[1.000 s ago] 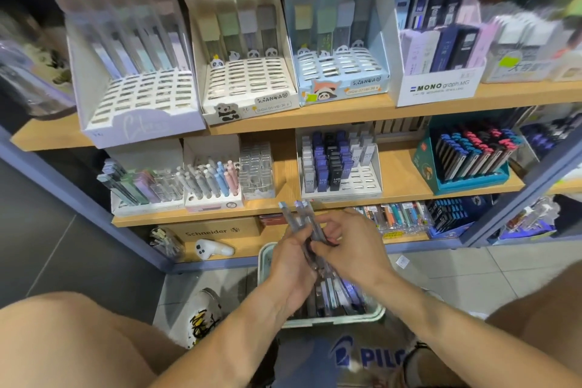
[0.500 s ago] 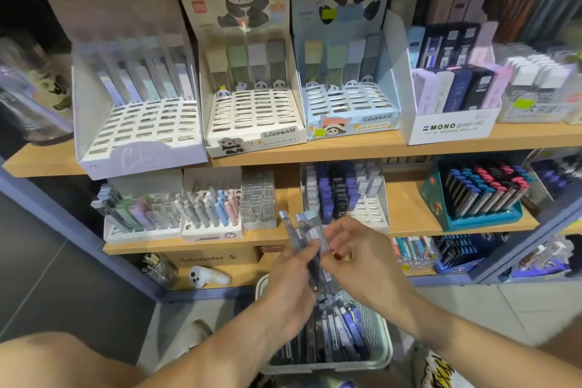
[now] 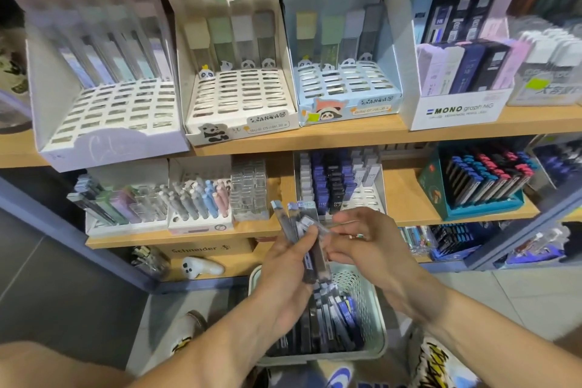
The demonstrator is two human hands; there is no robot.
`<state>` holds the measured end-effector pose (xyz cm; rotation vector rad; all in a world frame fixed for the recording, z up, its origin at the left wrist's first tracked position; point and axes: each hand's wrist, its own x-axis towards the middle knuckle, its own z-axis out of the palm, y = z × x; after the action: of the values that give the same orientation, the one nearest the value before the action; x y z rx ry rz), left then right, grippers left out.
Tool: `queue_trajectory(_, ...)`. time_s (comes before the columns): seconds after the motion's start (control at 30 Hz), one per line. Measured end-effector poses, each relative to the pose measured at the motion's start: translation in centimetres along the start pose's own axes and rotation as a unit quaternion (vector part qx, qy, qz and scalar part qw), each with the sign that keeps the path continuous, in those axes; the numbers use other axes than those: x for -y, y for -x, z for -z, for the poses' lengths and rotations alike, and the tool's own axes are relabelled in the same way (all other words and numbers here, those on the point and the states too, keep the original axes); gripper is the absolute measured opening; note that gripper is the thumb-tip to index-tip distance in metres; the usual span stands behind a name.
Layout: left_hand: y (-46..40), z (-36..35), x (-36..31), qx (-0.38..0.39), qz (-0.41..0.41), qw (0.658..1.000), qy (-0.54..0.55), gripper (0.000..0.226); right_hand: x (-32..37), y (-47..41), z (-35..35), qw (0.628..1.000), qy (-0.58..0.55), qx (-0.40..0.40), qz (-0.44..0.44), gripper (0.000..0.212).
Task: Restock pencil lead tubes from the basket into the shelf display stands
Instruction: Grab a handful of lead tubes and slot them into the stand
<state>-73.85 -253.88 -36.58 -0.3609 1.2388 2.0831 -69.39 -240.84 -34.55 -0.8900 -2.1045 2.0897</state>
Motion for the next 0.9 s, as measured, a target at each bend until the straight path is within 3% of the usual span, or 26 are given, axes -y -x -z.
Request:
queue_trajectory(0.33,0.6,0.1,-0.6,0.042,-0.025,0.998,-0.031,0.023,-0.3,0.4,1.2,0.999,-0.042,0.019,0.023,0.022)
queue_trajectory(0.47,0.3,0.4,-0.7,0.035,-0.02,0.999,-0.031,0.028,-0.7,0.0,2.3,0.964,-0.252,0.071,-0.056,0.017)
queue_trajectory(0.53,0.2,0.4,-0.7,0.031,-0.02,0.999,-0.031,0.026,-0.6,-0.1,2.8,0.955,-0.274,0.075,-0.08,0.019)
queue_trajectory(0.77,-0.3,0.5,-0.3,0.031,-0.014,0.999,-0.023,0.041,-0.6,-0.3,3.0,0.961,-0.252,0.064,-0.1,0.017)
queue_trajectory(0.9,-0.4,0.8,-0.5,0.051,-0.014,0.998,-0.022,0.036,1.1,-1.1,4.7,0.994,-0.073,0.027,-0.071,0.008)
